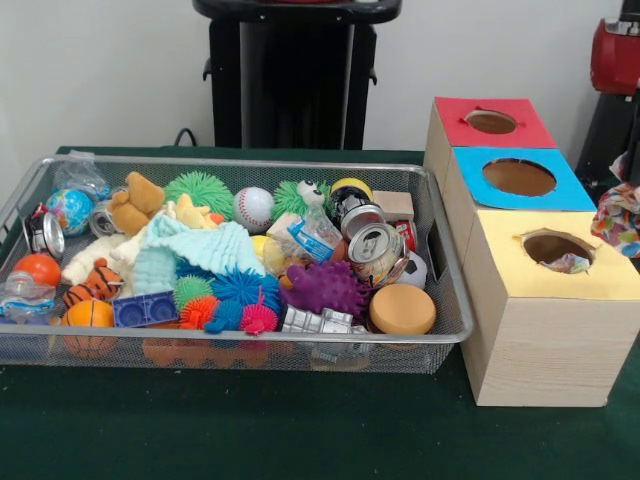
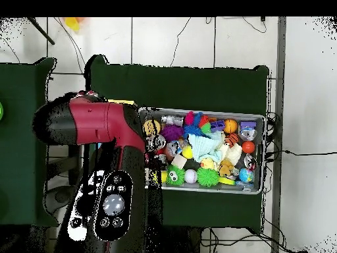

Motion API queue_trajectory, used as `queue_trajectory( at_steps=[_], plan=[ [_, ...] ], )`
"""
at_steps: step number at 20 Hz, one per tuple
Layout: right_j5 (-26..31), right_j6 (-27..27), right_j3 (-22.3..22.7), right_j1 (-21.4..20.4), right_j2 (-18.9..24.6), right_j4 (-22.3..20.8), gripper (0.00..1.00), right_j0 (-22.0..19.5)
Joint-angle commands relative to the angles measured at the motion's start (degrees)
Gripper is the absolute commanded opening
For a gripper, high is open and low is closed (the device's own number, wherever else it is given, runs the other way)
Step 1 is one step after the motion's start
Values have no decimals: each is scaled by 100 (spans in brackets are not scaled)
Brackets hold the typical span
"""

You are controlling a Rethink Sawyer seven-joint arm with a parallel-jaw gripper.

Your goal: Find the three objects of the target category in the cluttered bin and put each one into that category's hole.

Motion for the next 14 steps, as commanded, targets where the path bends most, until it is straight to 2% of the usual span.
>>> queue_trajectory(
  at_steps=[1,9,14],
  plan=[
    [229,1256,228,214,-12,132,0,-95],
    [-9,923,528,136,142,123,0,-299],
    [38,852,568,102,165,107,0,-341]
  ],
)
